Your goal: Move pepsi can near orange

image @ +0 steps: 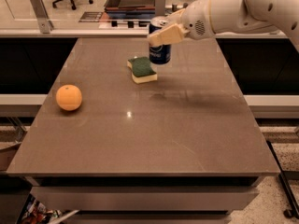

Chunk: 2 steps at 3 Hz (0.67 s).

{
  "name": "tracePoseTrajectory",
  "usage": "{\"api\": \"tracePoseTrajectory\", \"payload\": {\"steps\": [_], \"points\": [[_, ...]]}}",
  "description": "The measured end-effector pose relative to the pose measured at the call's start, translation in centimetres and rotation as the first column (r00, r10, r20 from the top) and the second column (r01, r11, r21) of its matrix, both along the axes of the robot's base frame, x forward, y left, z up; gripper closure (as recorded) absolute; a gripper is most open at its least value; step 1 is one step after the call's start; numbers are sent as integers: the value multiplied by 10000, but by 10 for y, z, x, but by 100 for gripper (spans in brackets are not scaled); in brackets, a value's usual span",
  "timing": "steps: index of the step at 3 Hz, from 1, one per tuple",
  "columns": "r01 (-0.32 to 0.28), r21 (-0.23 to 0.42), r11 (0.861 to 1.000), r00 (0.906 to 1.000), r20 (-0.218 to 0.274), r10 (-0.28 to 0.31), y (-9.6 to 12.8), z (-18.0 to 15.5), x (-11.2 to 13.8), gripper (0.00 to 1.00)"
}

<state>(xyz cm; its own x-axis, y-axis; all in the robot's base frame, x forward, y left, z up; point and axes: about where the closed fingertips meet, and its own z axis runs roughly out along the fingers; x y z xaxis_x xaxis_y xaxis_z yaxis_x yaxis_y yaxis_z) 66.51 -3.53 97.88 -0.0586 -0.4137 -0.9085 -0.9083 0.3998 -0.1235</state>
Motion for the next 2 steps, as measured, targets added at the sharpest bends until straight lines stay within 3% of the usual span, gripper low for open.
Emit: {"api": "tracePoseTrajectory", "payload": {"steps": [2], "points": [[-996, 187, 9949, 9938, -471, 1004, 48, -15, -51, 100]]}}
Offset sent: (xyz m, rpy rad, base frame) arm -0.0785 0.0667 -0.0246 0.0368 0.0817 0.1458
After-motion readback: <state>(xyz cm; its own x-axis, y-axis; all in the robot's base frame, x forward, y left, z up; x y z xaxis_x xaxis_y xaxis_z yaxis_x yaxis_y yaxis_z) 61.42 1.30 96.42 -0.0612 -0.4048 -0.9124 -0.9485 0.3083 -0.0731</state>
